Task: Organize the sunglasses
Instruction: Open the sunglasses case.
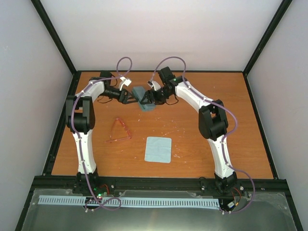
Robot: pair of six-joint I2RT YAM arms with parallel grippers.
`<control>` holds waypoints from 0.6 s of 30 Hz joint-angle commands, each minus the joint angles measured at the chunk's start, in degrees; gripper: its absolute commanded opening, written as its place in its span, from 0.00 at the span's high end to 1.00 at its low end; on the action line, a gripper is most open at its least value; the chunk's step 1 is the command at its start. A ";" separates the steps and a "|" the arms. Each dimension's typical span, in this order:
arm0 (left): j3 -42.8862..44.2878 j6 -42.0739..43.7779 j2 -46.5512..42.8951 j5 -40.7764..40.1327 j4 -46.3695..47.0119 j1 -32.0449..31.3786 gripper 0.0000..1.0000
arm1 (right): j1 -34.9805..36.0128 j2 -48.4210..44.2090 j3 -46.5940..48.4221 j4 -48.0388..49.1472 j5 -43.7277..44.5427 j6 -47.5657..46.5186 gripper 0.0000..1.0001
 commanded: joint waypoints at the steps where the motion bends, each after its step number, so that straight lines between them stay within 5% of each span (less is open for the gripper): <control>1: -2.43 0.27 3.28 -13.04 5.49 -2.05 0.14 | 2.88 -6.66 4.09 13.92 -18.23 1.63 0.67; 18: -3.09 -0.39 5.18 -16.78 7.33 -3.85 0.14 | 2.88 -9.15 0.93 20.43 -21.60 5.70 0.68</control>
